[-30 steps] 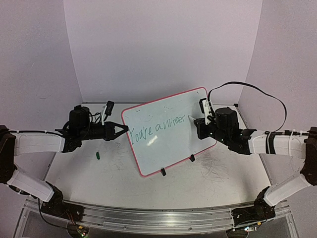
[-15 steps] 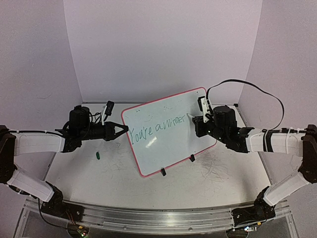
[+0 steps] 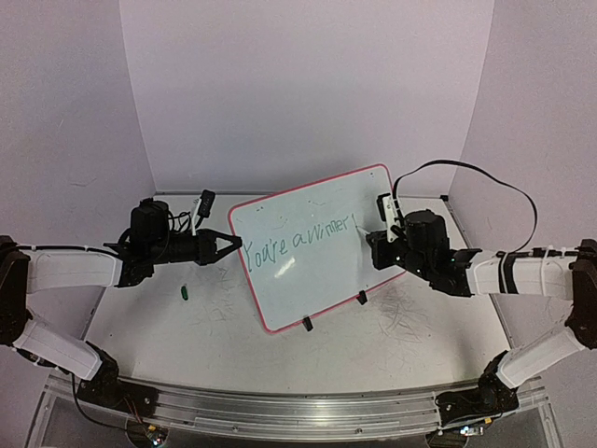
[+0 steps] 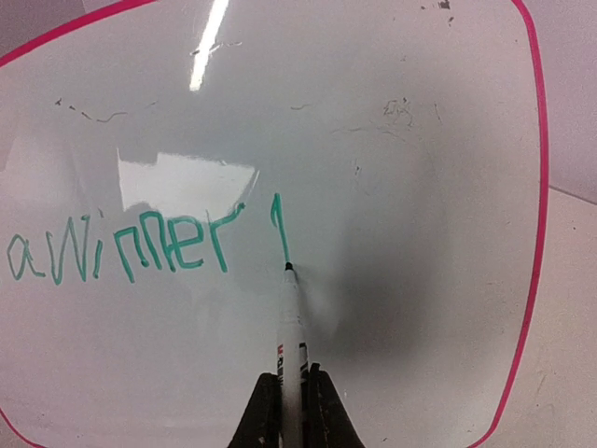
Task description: Write a sentence on the whiteboard
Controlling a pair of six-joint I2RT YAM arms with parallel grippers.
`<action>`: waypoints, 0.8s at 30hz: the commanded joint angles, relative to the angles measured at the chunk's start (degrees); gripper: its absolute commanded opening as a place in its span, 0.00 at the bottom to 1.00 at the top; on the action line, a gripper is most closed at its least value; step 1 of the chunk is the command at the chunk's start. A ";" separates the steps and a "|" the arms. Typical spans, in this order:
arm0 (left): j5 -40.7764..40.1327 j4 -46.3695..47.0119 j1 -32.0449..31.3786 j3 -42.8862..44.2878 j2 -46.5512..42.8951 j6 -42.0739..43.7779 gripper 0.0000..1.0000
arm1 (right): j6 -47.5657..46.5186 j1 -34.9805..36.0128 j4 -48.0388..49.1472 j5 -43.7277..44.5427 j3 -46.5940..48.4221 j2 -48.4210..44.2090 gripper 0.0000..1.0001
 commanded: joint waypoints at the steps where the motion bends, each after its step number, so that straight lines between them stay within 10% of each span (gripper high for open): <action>1: -1.53 -1.71 0.36 2.02 -0.74 3.39 0.00 | 1.22 -0.11 0.16 -0.36 -0.21 -1.23 0.00; 24: -1.60 -1.87 0.37 1.60 -1.44 3.39 0.00 | 2.40 -0.11 -0.83 5.33 4.36 2.35 0.00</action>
